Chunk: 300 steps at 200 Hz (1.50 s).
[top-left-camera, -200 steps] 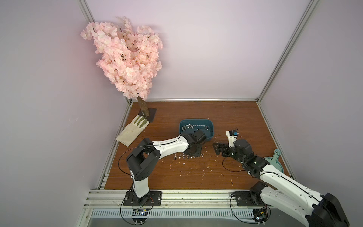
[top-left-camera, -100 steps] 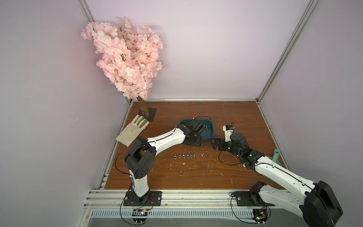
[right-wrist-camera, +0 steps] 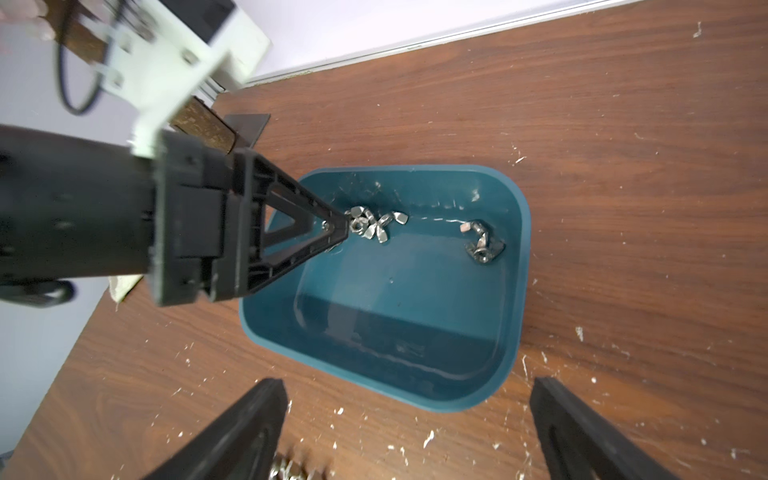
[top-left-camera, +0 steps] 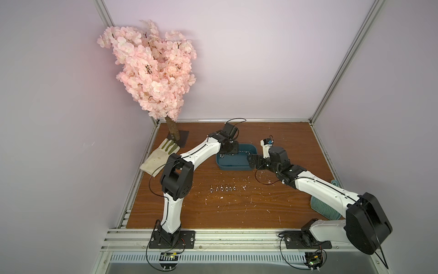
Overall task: Take out the wing nut from the storage box
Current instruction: Pick up the wing nut from the storage box.
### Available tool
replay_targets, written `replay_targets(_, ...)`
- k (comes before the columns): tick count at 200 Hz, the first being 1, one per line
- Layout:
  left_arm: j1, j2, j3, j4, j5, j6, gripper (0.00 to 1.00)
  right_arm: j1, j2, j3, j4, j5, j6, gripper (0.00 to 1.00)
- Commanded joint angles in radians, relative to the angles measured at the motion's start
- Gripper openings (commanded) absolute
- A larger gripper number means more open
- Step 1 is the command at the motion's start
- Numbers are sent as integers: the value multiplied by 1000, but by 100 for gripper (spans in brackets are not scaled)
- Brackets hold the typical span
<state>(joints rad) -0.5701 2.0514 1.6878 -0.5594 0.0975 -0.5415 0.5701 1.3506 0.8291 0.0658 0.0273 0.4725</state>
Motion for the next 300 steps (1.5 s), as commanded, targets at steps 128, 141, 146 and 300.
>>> replay_targets(128, 18, 187, 150, -23, -62, 315, 34, -81, 145, 151, 27, -78, -38, 99)
replay_targets(141, 17, 198, 159, -23, -61, 323, 34, -83, 148, 154, 26, -79, -38, 99)
replay_targets(146, 17, 202, 163, -22, -64, 325, 35, -85, 150, 155, 25, -80, -39, 99)
replay_targets(300, 18, 285, 210, -22, -77, 339, 25, -93, 161, 155, 34, -105, -26, 99)
